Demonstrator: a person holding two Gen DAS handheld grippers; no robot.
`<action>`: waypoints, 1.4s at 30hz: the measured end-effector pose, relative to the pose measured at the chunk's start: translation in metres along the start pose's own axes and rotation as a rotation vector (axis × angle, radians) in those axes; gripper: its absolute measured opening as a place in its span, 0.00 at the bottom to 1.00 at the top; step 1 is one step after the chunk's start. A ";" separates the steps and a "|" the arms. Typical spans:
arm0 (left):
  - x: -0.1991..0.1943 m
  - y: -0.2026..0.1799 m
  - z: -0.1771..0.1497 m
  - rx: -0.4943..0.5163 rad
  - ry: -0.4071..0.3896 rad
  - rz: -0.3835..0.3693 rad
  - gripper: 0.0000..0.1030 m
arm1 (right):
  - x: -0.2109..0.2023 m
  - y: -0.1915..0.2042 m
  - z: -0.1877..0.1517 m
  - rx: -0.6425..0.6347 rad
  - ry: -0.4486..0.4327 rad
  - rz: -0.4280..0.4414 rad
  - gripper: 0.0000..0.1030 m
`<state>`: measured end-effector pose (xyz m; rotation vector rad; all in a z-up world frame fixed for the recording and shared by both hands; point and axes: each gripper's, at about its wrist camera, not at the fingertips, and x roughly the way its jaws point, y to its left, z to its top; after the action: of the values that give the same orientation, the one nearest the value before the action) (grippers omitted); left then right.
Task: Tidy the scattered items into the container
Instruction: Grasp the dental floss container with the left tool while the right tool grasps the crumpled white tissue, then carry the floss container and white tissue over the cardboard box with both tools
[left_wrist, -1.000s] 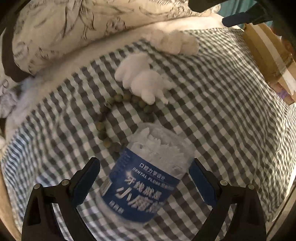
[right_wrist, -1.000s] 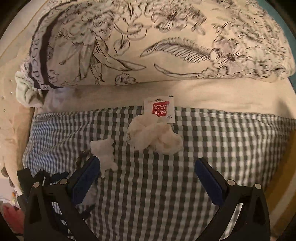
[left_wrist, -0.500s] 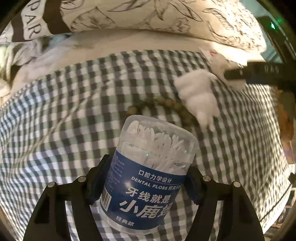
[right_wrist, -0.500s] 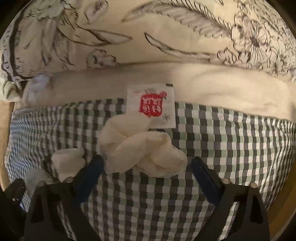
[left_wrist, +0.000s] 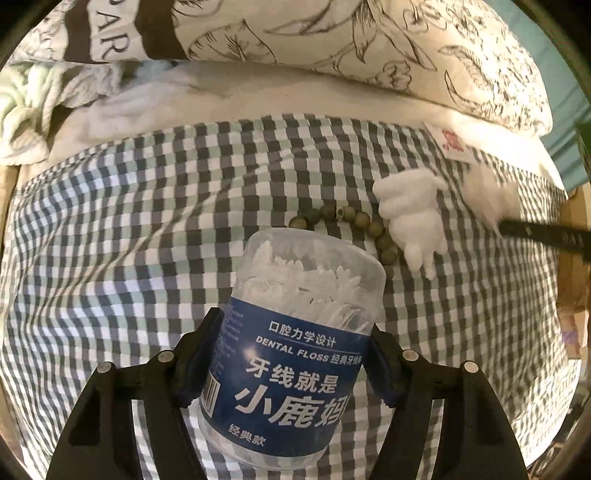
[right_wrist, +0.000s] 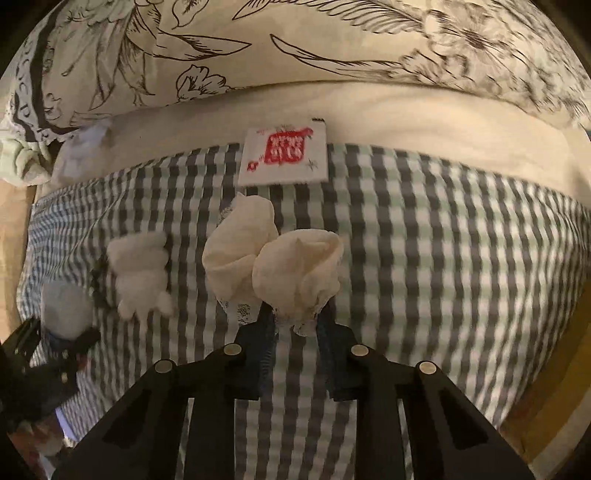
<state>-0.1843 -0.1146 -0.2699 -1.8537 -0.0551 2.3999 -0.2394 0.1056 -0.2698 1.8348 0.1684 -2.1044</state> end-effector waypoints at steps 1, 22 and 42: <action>-0.006 0.001 -0.001 -0.006 -0.007 0.000 0.69 | -0.006 -0.002 -0.006 0.003 -0.007 0.002 0.21; -0.146 -0.028 -0.045 -0.048 -0.101 -0.006 0.69 | -0.167 0.007 -0.112 -0.031 -0.184 0.040 0.14; -0.214 -0.172 -0.039 0.259 -0.188 -0.142 0.69 | -0.310 -0.034 -0.206 0.094 -0.394 -0.054 0.09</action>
<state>-0.0825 0.0318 -0.0570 -1.4618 0.1010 2.3476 -0.0241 0.2557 -0.0038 1.4365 0.0214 -2.4982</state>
